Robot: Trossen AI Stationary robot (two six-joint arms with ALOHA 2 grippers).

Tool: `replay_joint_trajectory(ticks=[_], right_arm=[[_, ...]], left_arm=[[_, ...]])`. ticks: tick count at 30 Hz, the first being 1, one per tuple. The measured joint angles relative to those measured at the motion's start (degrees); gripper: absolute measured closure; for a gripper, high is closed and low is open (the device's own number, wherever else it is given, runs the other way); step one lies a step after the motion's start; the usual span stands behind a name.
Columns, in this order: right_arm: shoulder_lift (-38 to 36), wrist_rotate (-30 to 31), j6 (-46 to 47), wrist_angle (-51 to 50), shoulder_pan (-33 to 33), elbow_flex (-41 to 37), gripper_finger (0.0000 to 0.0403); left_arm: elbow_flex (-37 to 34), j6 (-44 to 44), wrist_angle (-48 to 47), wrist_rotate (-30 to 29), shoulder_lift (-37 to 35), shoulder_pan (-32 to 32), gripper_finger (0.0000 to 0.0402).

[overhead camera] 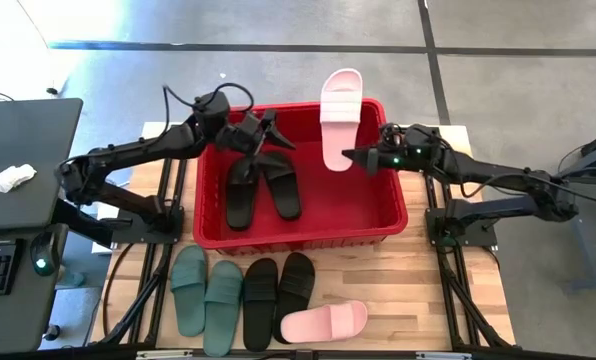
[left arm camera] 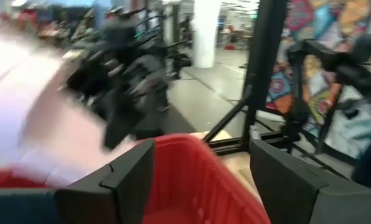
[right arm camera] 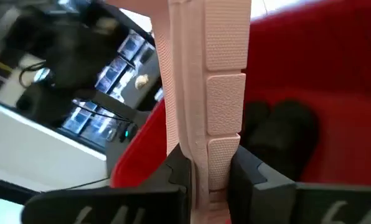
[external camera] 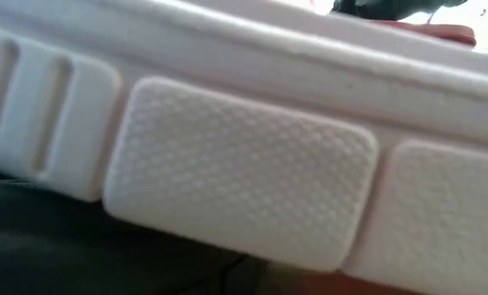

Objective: Pick and place slides into bin
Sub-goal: Put the pink slipper into the red bin

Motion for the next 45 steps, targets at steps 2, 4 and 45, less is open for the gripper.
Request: replay_joint_trajectory(ticks=[2, 4, 45], right_arm=[[0.27, -1.98, 4.81, -2.55, -0.86, 0.0, 0.0371], [0.47, -3.5, 8.92, -4.17, -1.7, 0.0, 0.0371], [44.37, -20.46, 13.53, -60.64, -3.34, 41.99, 0.0368]], left_arm=[[0.0, 1.33, 0.01, 1.84, -1.45, -0.02, 0.0175], [0.0, 3.21, 0.0, 2.92, -2.96, 0.04, 0.0186], [-0.02, 16.62, -5.55, 4.17, -8.82, 0.11, 0.022]])
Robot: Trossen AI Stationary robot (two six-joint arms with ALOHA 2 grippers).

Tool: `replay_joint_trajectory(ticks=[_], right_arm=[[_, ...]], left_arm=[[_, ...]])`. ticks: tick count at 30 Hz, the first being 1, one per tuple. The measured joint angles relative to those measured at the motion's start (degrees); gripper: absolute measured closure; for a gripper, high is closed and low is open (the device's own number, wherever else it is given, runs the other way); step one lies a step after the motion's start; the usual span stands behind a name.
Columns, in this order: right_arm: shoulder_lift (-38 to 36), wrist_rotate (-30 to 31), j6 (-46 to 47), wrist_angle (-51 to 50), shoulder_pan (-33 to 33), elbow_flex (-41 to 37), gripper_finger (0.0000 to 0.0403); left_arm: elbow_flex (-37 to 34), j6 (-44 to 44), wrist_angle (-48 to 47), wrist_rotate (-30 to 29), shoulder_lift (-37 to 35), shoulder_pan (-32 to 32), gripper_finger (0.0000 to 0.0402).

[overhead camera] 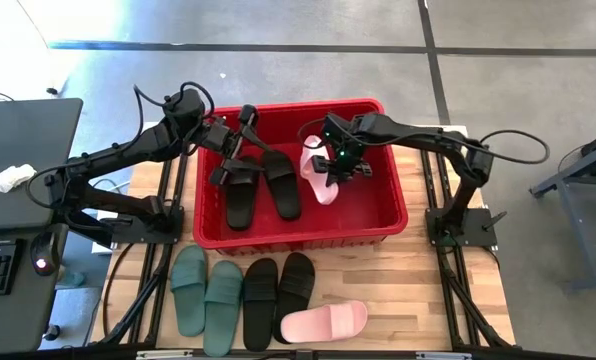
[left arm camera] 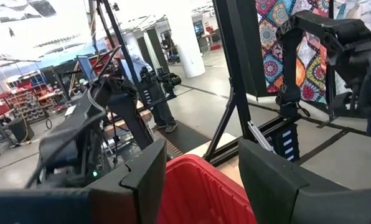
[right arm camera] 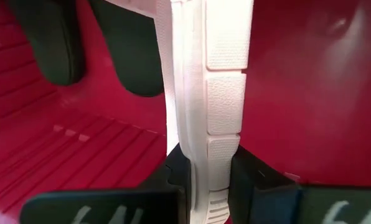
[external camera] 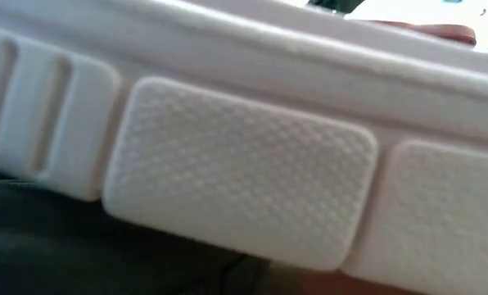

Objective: Pick and place slides into bin
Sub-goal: Put the pink slipper into the red bin

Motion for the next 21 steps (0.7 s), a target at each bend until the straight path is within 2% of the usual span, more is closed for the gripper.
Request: replay_joint_trajectory(ticks=[9, 16, 21], right_arm=[[4.43, -2.08, -0.49, 1.1, 0.13, 0.0, 0.0366], [5.04, -2.8, 1.06, 2.18, -0.65, 0.0, 0.0363], [5.04, -2.05, 1.14, 3.03, -1.31, 0.0, 0.0348]], left_arm=[[0.0, 0.11, -0.02, 0.02, 0.0, 0.0, 0.022], [0.0, 0.13, -0.2, 0.0, 0.02, 0.0, 0.022], [0.0, 0.59, -1.32, 0.0, 0.02, 0.0, 0.022]])
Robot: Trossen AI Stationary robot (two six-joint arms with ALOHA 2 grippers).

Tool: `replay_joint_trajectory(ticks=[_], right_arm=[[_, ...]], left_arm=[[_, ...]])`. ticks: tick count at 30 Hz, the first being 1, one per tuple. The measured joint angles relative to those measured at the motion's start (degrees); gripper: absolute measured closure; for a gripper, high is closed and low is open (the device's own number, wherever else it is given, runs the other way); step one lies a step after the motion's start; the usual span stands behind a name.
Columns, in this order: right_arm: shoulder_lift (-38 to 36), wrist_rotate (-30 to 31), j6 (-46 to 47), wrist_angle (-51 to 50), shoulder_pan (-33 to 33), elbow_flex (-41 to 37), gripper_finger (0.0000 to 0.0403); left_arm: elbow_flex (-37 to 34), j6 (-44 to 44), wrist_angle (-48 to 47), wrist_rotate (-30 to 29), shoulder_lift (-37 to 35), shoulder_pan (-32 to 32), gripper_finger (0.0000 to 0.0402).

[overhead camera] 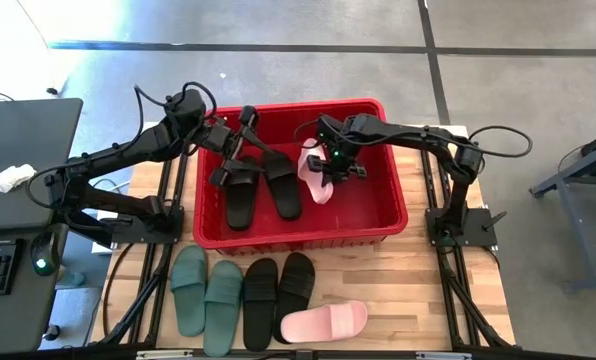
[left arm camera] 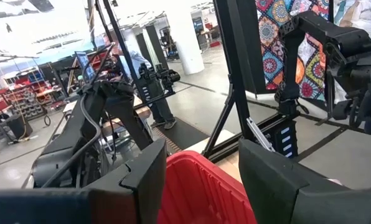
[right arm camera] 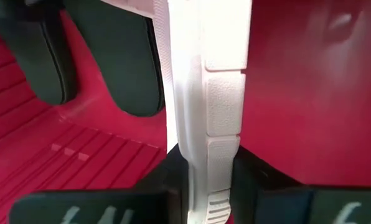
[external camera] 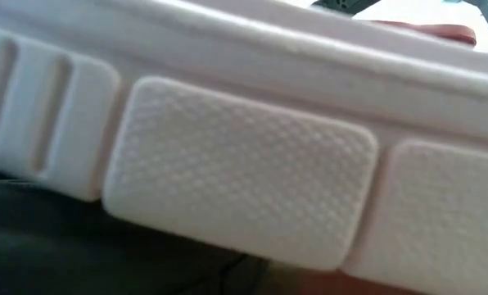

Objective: Pick and place slides into bin
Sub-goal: Put the pink slipper into the red bin

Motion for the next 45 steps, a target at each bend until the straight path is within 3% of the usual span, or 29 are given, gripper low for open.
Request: replay_joint_trajectory(ticks=[14, 24, 33, 38, 45], right_arm=[[1.07, 7.68, -5.06, -1.24, 0.63, 0.0, 0.0264], [3.43, 17.1, -9.27, -5.45, 1.86, -0.04, 0.0261], [3.37, 17.33, -9.53, -6.41, 1.6, -0.02, 0.0261], [3.37, 20.31, -14.83, -5.61, 1.6, -0.02, 0.0261], [3.34, 24.5, -31.25, -4.04, 1.83, 0.0, 0.0261]], left_arm=[[0.0, 1.5, -2.98, -0.07, 0.02, 0.0, 0.022], [0.0, 1.74, -4.8, -0.2, 0.04, 0.0, 0.022], [0.0, 2.56, -5.6, -0.22, 0.04, 0.0, 0.022], [0.0, 2.56, -5.58, -0.22, 0.04, 0.0, 0.022], [0.0, 2.56, -5.67, -0.22, 0.04, 0.0, 0.022]])
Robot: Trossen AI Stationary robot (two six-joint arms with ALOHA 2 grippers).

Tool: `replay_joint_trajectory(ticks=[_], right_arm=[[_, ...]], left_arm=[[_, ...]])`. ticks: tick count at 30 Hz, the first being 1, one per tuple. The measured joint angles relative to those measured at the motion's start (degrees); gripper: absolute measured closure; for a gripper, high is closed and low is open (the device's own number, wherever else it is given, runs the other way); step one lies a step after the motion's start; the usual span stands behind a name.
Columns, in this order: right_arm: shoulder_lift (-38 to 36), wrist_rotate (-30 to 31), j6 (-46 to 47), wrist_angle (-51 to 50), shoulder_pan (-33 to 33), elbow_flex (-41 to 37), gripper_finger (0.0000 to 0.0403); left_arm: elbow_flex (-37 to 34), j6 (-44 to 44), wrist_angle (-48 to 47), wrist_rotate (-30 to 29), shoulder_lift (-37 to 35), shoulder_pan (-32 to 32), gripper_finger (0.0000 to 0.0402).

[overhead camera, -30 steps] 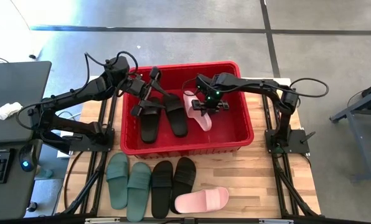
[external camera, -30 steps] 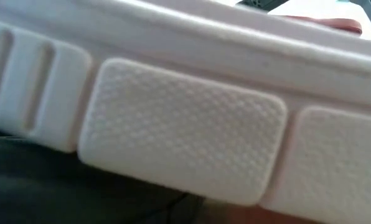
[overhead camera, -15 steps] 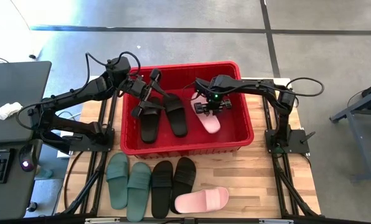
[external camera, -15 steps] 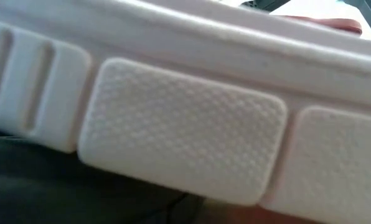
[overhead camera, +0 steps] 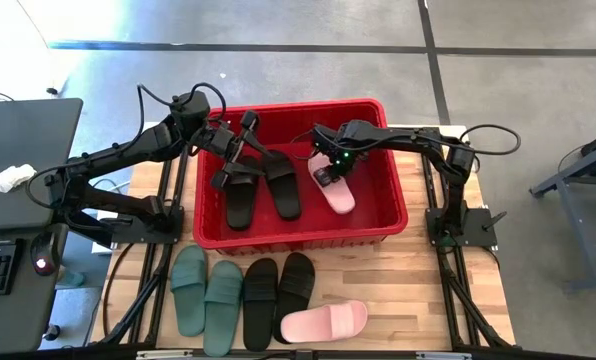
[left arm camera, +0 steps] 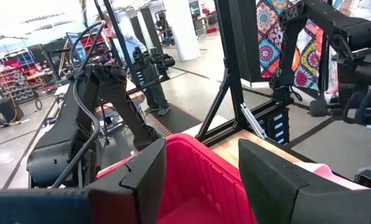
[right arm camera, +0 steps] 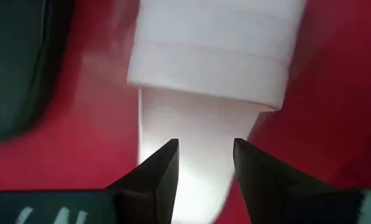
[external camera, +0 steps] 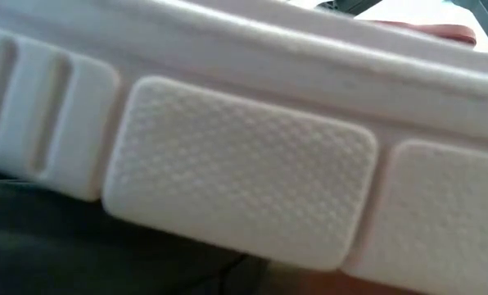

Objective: Pick and place slides into bin
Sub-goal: Put the pink slipper into the red bin

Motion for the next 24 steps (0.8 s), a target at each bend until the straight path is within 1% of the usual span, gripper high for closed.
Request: replay_joint_trajectory(ticks=[3, 6, 10, 12, 17, 24], right_arm=[[0.0, -0.82, -9.53, -0.74, 0.87, 0.0, 0.0261], [0.17, -2.55, -19.47, 0.99, 2.47, 0.02, 0.0261], [1.9, -1.95, -25.65, 3.6, 4.17, 0.02, 0.0266], [3.31, -1.8, -27.49, 4.92, 4.37, 0.02, 0.0271], [6.31, -0.59, -27.83, 7.96, 4.24, 0.02, 0.0286], [6.82, -3.02, -27.85, 13.47, 3.72, 0.02, 0.0303]], left_arm=[[0.0, 0.96, -0.94, 0.0, 0.0, 0.0, 0.022], [0.0, 2.64, -2.6, -0.01, 0.0, 0.0, 0.022], [0.0, 4.88, -3.97, -0.02, 0.0, 0.0, 0.022], [0.0, 6.22, -4.43, -0.13, 0.0, 0.0, 0.022], [0.0, 7.09, -5.31, -2.62, 0.0, 0.0, 0.022], [-0.01, 7.5, -6.34, -4.55, 0.0, 0.0, 0.022]])
